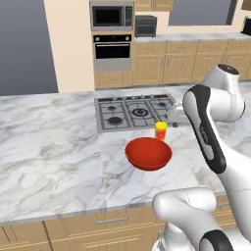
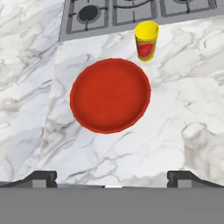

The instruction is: Pick the cup and bowl from the counter and place them on the counter next to the sink.

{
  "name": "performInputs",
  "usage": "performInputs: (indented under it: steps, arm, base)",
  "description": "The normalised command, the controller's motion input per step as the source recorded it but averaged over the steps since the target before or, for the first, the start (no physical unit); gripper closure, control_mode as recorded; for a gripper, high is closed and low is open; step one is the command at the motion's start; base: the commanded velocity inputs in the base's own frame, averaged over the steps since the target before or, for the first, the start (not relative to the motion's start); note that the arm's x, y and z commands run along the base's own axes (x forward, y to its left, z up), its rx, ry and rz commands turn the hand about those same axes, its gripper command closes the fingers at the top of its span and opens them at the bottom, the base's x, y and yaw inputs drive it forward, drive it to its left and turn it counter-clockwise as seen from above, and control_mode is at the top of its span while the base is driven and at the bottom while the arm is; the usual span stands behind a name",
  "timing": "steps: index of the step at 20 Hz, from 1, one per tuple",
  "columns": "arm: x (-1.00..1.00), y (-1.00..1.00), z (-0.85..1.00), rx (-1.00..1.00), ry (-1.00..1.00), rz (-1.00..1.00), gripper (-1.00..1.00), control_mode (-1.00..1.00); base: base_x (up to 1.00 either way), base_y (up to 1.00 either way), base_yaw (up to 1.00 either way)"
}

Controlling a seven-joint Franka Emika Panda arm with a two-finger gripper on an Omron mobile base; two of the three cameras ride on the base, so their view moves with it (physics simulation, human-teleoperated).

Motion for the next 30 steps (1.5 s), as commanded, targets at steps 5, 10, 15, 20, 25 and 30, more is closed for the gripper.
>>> performInputs:
  steps: [5,10,15,20,25,30]
  arm:
    - [0.00,-0.15,-0.46,-0.01,0.12,-0.06,-1.00,-1.00]
    - [0.04,-0.13,-0.44,0.00,0.15,-0.09,-1.00,-1.00]
    - [0.37,-0.14,-0.59,0.00,0.07,-0.11,-1.00,-1.00]
    - [0.77,0.00,-0.46,0.00,0.06,-0.07,-1.00,-1.00]
    - [0.56,0.00,-0.31,0.00,0.02,-0.03,-1.00,-1.00]
    - [0.25,-0.05,-0.20,0.00,0.08,0.04,-1.00,-1.00]
  base:
    - [0.00,0.00,0.00]
    - [0.00,0.00,0.00]
    - [0.00,0.00,0.00]
    - [0.00,0.00,0.00]
    - [0.00,0.00,0.00]
    - [0.00,0.00,0.00]
